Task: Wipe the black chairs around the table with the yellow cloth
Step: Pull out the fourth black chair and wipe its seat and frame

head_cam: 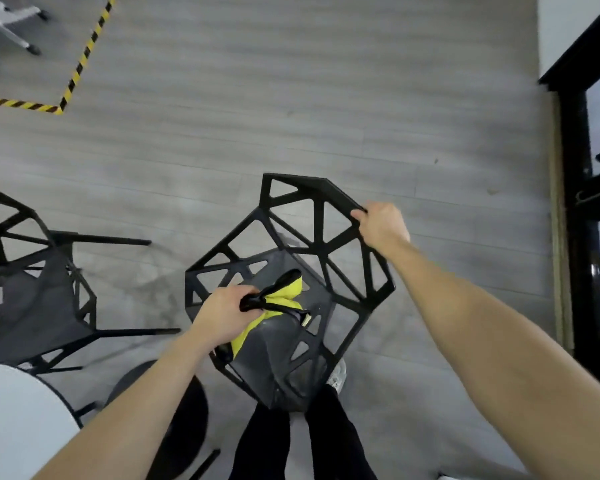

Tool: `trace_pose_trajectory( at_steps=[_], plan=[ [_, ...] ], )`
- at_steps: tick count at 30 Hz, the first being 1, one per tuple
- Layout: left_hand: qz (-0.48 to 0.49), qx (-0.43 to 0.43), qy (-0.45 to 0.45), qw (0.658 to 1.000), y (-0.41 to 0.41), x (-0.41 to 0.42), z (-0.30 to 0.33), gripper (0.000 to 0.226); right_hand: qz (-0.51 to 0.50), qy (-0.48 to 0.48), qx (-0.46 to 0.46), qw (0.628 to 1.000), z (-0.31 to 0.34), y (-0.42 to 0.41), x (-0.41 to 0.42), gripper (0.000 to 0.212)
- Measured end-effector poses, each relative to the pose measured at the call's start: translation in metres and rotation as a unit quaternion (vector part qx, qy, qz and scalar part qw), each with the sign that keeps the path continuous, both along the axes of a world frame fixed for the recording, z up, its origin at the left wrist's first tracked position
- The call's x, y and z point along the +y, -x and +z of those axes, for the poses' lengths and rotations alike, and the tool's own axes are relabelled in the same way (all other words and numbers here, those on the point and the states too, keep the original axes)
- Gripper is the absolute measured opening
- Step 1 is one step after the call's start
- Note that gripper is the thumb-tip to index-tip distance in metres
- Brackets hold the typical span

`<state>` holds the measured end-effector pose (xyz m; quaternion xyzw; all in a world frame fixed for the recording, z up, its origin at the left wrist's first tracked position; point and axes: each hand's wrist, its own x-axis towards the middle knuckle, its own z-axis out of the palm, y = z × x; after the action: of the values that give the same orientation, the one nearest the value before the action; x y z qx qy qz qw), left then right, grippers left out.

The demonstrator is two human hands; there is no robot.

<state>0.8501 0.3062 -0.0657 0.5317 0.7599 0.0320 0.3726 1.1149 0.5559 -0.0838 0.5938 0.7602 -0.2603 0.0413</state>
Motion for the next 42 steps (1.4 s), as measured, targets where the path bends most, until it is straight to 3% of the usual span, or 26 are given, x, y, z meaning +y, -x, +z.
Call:
trace_pose_trajectory(
  at_steps=[4,6,8,9,11,13,15,16,17,19,20,23,27,29,34,37,42],
  plan=[
    [-0.045,-0.007,-0.021,0.999,-0.004,0.023,-0.005,0.017,-0.136,-0.035,0.013,0.99,0.014,-0.021,0.074,0.032],
    [-0.054,-0.013,-0.033,0.998,-0.006,0.036,-0.006,0.025,-0.145,-0.091,0.01,0.985,0.027,-0.024,0.074,0.041],
    [-0.06,-0.027,-0.034,0.997,-0.007,0.048,-0.005,0.025,-0.094,-0.13,0.071,0.985,0.037,-0.024,0.038,0.05],
    [-0.066,-0.035,-0.031,0.997,-0.007,0.054,-0.005,0.022,-0.056,-0.113,0.112,0.986,0.036,-0.022,0.008,0.059],
    [-0.09,-0.05,-0.013,0.995,-0.008,0.064,-0.007,0.018,0.007,0.011,0.164,0.986,0.027,-0.015,-0.065,0.093],
    [-0.13,-0.075,0.013,0.989,-0.011,0.071,-0.009,0.012,0.071,0.098,0.163,0.979,0.012,-0.003,-0.134,0.13],
    [-0.199,-0.092,0.038,0.975,-0.015,0.075,-0.015,0.011,0.086,0.106,0.132,0.982,-0.012,0.015,-0.182,0.143],
    [-0.229,-0.097,0.051,0.967,-0.017,0.075,-0.019,0.015,0.067,0.101,0.122,0.985,-0.025,0.024,-0.197,0.134],
    [-0.249,-0.098,0.063,0.962,-0.019,0.073,-0.024,0.02,0.041,0.099,0.122,0.987,-0.036,0.03,-0.208,0.112],
    [-0.256,-0.116,0.07,0.957,-0.016,0.065,-0.042,0.017,-0.018,0.085,0.11,0.99,-0.054,0.039,-0.227,0.04],
    [-0.241,-0.134,0.07,0.959,-0.012,0.058,-0.055,0.01,-0.039,0.082,0.104,0.99,-0.061,0.041,-0.239,0.021],
    [-0.168,-0.132,0.073,0.974,0.002,0.024,-0.092,0.032,-0.054,0.107,0.077,0.99,-0.086,0.037,-0.283,0.021],
    [-0.118,-0.035,0.116,0.986,0.028,-0.044,-0.171,0.03,-0.046,0.135,0.031,0.989,-0.136,0.008,-0.342,0.025],
    [-0.151,0.026,0.131,0.979,0.036,-0.074,-0.21,0.036,-0.038,0.148,0.027,0.988,-0.169,-0.004,-0.362,0.021],
    [-0.243,0.241,0.041,0.939,0.043,-0.12,-0.311,0.077,-0.014,0.151,0.064,0.986,-0.251,-0.02,-0.383,0.018],
    [-0.239,0.301,-0.011,0.923,0.041,-0.132,-0.36,0.069,-0.02,0.116,0.101,0.988,-0.289,-0.042,-0.378,0.025],
    [-0.143,0.273,-0.103,0.946,0.031,-0.135,-0.385,0.054,-0.048,0.058,0.154,0.985,-0.31,-0.06,-0.363,0.02]
  ],
)
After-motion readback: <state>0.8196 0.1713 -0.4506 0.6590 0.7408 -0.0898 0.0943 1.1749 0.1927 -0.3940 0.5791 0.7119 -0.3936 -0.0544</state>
